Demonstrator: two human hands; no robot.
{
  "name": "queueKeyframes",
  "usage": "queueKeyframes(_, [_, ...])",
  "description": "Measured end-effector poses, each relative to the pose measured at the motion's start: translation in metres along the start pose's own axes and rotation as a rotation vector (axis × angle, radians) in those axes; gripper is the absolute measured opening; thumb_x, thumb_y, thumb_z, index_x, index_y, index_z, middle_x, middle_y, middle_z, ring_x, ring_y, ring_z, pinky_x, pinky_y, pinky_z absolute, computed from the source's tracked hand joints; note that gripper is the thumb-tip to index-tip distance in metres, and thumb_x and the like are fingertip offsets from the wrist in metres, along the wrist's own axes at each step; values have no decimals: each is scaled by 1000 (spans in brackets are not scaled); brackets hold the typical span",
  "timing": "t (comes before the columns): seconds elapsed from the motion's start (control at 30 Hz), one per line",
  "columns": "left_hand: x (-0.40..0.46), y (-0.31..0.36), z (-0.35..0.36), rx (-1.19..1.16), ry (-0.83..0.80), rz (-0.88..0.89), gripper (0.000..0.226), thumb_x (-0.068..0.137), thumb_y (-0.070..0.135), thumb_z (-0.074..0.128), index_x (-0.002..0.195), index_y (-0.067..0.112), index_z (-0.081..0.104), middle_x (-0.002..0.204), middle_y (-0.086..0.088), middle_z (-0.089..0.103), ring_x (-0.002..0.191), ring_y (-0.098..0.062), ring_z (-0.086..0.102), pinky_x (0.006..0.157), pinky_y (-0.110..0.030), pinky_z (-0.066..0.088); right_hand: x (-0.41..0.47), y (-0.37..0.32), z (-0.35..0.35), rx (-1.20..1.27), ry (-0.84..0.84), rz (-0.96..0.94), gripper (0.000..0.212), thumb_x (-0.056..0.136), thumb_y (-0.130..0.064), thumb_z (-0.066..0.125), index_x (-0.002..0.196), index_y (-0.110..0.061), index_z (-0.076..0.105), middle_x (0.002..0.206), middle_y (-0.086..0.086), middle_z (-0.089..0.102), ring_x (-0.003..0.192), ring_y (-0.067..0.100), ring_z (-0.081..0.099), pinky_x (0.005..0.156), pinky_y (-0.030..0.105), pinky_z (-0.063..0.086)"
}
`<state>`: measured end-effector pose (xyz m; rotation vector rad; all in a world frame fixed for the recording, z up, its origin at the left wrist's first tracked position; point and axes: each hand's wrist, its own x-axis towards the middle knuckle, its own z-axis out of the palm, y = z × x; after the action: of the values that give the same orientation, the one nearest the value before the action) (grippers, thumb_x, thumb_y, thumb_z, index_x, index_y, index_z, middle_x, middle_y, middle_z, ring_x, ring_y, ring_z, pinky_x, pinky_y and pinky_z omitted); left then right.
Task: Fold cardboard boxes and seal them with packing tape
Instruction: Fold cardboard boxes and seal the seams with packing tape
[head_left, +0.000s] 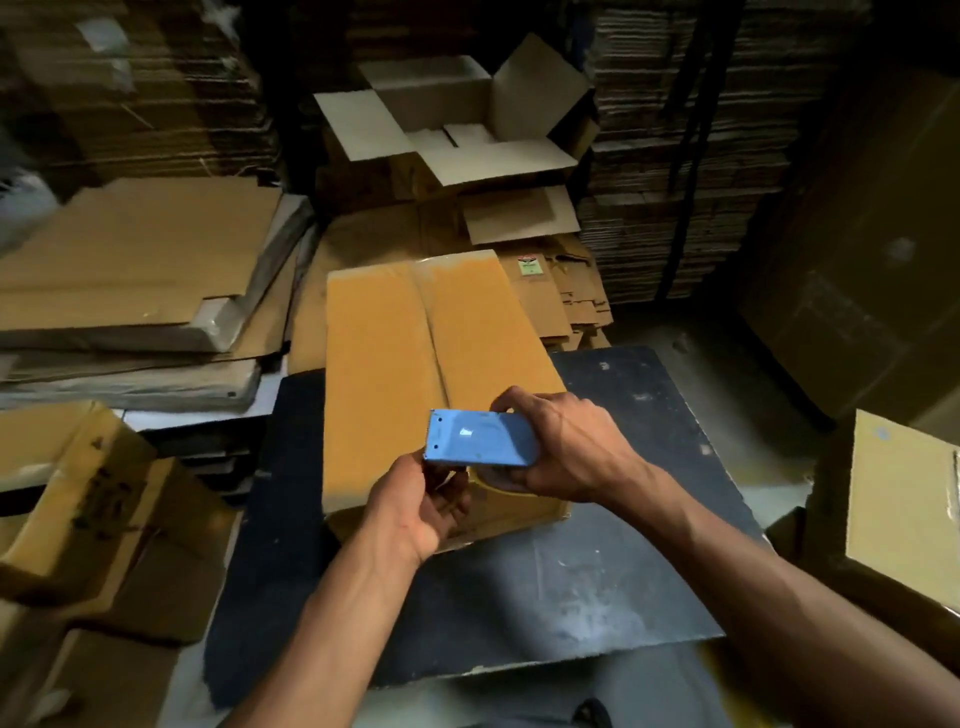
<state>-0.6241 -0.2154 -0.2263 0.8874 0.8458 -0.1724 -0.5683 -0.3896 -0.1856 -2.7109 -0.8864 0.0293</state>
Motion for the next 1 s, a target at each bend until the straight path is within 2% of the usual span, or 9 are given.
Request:
queueKeyframes(0.1, [6,11,-30,49,124,116,16,102,13,56,97,14,71,82,-8,76,68,-19,71,56,-30,54,18,-19,9,12,-54,-85,68,79,-57,78,135,-32,49,119,-4,68,105,23,66,75,38,57])
queueKeyframes(0.23, [4,25,-61,71,237,277,9,100,18,67,96,10,68,74,-7,78,59,-18,75,49,-29,58,31,-32,18,18,-132,-157,70,83,-63,74,139,-33,44,120,-3,68,98,19,65,64,29,47])
queueKeyframes(0.3, [6,32,-82,48,284,325,15,99,22,69,92,10,67,81,-9,78,56,-16,74,48,-28,58,33,-30,14,36,-173,-172,71,83,-65,73,140,-34,43,120,-4,67,95,15,62,65,27,50])
queueKeyframes(0.4, [11,34,-123,6,350,320,15,100,24,68,94,11,68,93,-8,77,65,-16,76,65,-34,59,32,-16,0,18,-238,-167,73,81,-63,76,141,-36,43,120,-3,66,100,15,64,75,36,61])
queueKeyframes(0.53, [20,16,-155,14,406,281,14,99,23,69,100,10,71,100,-9,78,82,-22,77,70,-36,59,32,-2,0,-97,-274,-197,71,81,-65,73,139,-39,44,119,-6,66,105,17,65,78,41,61])
queueKeyframes(0.7, [25,1,-155,-69,432,286,18,97,26,72,104,10,70,99,-8,75,88,-25,73,66,-35,57,42,-5,17,-169,-291,-278,69,84,-59,75,141,-36,44,125,-8,65,108,16,64,77,34,59])
queueKeyframes(0.83, [32,0,-163,-53,465,293,29,89,25,82,109,8,71,100,-9,76,92,-27,72,68,-37,59,50,-8,30,-180,-299,-291,68,83,-58,76,140,-37,45,124,-8,65,105,14,64,67,25,51])
queueKeyframes(0.93, [39,-1,-165,-52,527,329,28,89,26,82,104,5,71,96,-10,76,86,-26,73,64,-35,59,54,-13,34,-197,-302,-303,66,84,-59,75,139,-37,45,122,-8,65,102,12,63,59,19,42])
queueKeyframes(1.0, [40,-2,-163,-65,553,351,26,89,25,81,102,5,72,93,-10,76,81,-23,72,63,-34,59,57,-16,34,-206,-307,-306,65,85,-57,75,139,-35,45,123,-7,66,103,13,64,62,20,44])
